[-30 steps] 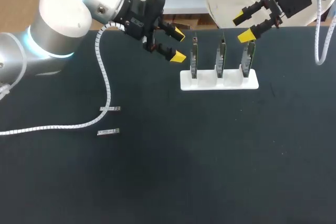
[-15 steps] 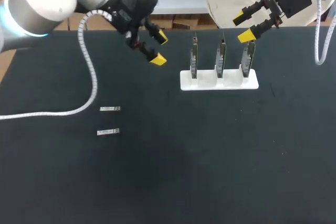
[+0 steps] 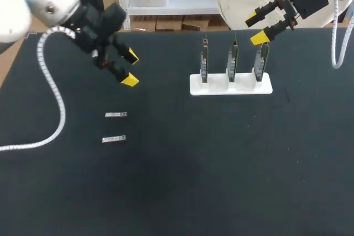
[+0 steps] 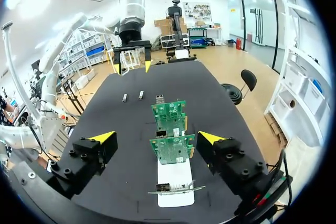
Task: Pick up the optical module with the left hand, and insert it into the network port with the right hand.
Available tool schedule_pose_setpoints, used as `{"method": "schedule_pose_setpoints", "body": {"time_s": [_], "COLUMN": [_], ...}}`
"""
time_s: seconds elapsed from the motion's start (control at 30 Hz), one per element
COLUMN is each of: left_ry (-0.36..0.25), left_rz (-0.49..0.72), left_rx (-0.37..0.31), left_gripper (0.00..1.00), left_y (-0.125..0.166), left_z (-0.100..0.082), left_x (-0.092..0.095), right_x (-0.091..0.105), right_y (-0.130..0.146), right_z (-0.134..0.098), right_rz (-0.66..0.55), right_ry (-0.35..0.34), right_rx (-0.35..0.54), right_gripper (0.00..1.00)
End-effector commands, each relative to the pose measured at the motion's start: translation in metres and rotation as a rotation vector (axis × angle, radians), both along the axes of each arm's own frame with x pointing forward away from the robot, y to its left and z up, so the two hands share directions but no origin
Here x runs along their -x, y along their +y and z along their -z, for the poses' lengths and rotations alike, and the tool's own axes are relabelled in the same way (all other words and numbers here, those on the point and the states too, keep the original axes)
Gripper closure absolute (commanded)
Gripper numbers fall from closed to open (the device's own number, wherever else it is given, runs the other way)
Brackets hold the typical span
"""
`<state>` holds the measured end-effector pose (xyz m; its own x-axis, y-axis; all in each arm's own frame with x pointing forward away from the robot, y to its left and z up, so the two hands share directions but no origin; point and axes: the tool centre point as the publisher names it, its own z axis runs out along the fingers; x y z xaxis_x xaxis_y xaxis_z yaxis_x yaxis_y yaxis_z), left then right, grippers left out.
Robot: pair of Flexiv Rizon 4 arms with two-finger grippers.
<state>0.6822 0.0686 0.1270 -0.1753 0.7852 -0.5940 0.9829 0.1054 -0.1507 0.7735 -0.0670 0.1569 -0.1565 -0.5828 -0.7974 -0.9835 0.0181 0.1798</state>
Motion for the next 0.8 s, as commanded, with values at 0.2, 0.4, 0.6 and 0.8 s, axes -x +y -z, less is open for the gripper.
{"method": "schedule_pose_setpoints", "body": {"time_s": [0.2,0.4,0.6,0.8], "left_ry": [-0.09,-0.09,-0.09,-0.15], "left_rz": [-0.067,-0.067,-0.067,-0.016], "left_rx": [0.029,0.029,0.029,-0.124], "left_gripper": [0.0,0.0,0.0,0.0], "left_y": [0.009,0.009,0.009,0.001], "left_z": [-0.005,-0.005,-0.005,0.006], "left_x": [0.024,0.024,0.024,0.027], "right_x": [0.001,0.001,0.001,0.001], "right_y": [0.0,0.0,0.0,0.0], "right_z": [0.0,0.0,0.0,0.0], "right_rz": [0.003,0.003,0.003,0.003], "right_ry": [-0.002,-0.002,-0.002,-0.002], "right_rx": [0.001,0.001,0.001,0.001], "right_gripper": [0.0,0.0,0.0,0.0]}}
